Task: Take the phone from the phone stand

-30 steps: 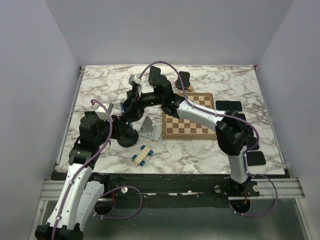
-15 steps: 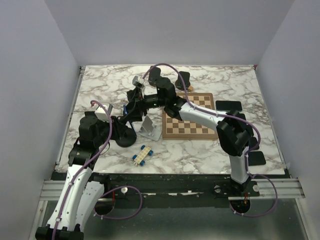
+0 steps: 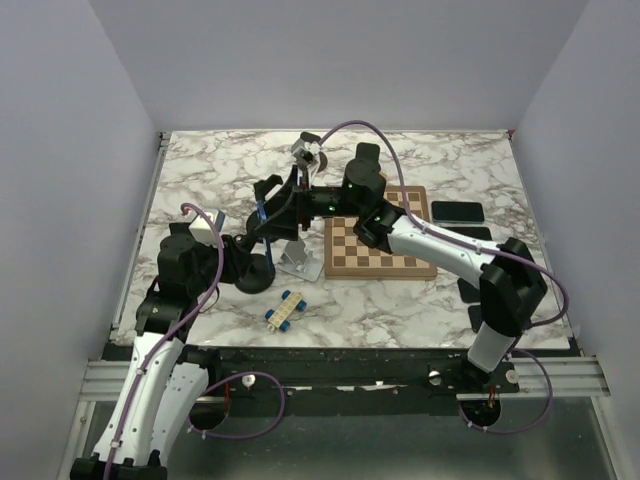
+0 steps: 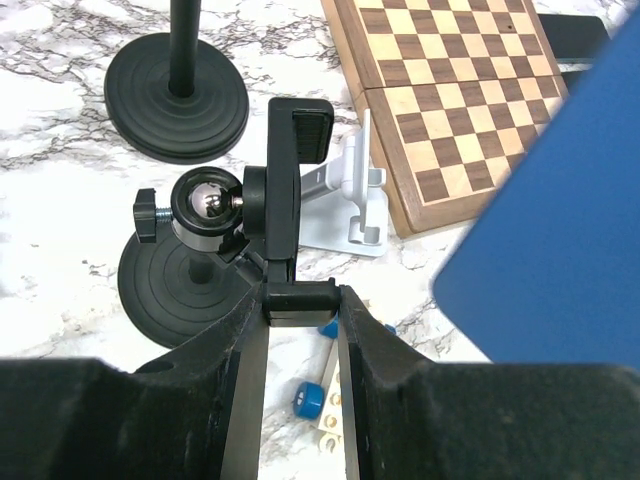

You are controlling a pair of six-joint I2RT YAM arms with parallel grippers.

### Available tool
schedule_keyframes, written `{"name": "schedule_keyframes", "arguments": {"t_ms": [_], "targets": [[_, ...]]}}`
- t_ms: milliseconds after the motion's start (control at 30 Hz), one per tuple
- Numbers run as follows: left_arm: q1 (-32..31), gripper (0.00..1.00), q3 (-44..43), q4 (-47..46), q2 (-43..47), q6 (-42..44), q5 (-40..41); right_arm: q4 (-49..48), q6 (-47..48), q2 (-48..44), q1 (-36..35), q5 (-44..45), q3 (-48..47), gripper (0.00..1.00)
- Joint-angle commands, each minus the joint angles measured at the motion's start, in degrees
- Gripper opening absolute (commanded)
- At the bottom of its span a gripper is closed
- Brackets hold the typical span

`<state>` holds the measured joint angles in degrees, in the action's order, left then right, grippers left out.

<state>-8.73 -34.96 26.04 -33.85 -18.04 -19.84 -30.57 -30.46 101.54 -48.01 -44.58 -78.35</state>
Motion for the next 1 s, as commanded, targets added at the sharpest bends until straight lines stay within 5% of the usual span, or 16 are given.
{"name": "schedule_keyframes", "arguments": {"t_ms": [0, 100, 267, 633, 800, 967], "targets": [[-0.33, 0.34, -2.31, 3.87, 1.65, -2.93, 3.43, -0.35, -0.96, -6.4, -0.45, 7.52, 4.12, 0.01], [-0.32, 0.61, -2.44, 3.72, 4.1, -3.68, 5.25, 2.78, 1.04, -9.15, -0.41, 10.77, 6.56, 0.01], [-0.32, 0.8, -5.28, 3.98, 5.9, -5.22, 7.81, 9.65, 4.78, -13.51, -0.33, 16.47, 9.8, 0.01], [-0.32, 0.86, -13.38, -10.64, 2.74, -14.7, 7.77, 13.94, 7.87, -22.98, -0.09, 29.82, 19.42, 0.01], [-0.32, 0.87, -14.87, -21.95, -2.24, -21.28, 4.27, 15.89, 5.59, -26.77, 0.4, 41.81, 24.03, 0.01], [-0.41, 0.87, -22.59, -23.53, -9.96, -21.65, 3.49, 19.02, 3.48, -31.24, 2.86, 52.04, 26.81, 0.01]]}}
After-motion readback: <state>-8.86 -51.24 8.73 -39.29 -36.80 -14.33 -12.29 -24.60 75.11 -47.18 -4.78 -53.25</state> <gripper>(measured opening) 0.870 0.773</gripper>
